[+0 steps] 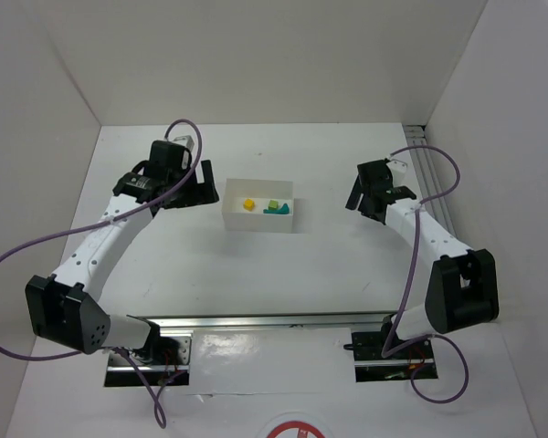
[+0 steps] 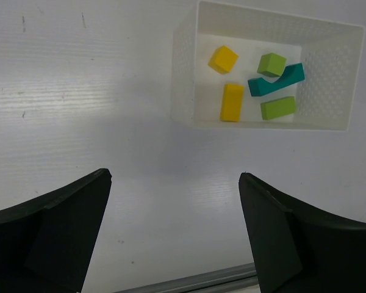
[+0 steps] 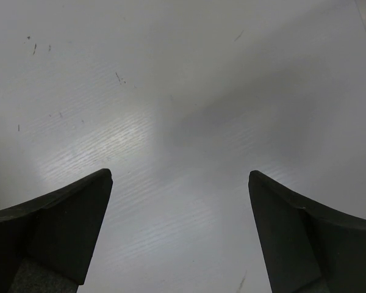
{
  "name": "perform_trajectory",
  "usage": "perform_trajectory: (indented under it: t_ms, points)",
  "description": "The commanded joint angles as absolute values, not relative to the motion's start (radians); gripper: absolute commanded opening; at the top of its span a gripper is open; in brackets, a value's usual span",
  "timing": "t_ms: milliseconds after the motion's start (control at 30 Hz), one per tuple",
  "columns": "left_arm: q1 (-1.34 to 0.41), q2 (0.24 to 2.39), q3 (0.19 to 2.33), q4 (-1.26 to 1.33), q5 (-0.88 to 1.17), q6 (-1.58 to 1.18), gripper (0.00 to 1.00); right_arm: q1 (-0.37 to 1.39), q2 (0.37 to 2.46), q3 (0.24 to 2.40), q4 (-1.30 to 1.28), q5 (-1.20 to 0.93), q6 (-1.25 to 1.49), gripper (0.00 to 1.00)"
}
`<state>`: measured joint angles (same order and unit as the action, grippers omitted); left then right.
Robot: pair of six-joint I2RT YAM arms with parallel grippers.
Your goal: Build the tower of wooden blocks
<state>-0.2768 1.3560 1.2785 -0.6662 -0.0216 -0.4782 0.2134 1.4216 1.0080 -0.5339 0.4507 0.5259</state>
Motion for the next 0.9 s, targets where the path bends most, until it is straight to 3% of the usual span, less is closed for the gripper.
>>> perform_trajectory:
  t_ms: [0, 333, 400, 667, 867]
  points:
    - [-0.278, 1.331, 1.293, -0.672, -0.037, -0.511, 0.99, 0.218, 1.402, 1.000, -0.495, 0.443, 0.517, 1.00]
    - [-0.382, 1.448, 1.429, -0.727, -0.080, -0.502, 0.93, 0.218, 1.348, 0.962, -0.486, 0.414, 0.497, 1.00]
    - [-0.416, 1.489, 1.503, -0.742, -0.066, -0.528, 0.87, 0.218, 1.339, 0.962, -0.500, 0.426, 0.497, 1.00]
    - [-0.500, 1.736, 1.696, -0.721, 0.021, -0.684, 0.80, 0.218, 1.293, 0.951, -0.522, 0.437, 0.517, 1.00]
    - [-0.604, 1.981, 1.926, -0.787, 0.061, -0.601, 0.80, 0.218, 1.255, 0.951, -0.549, 0.437, 0.517, 1.00]
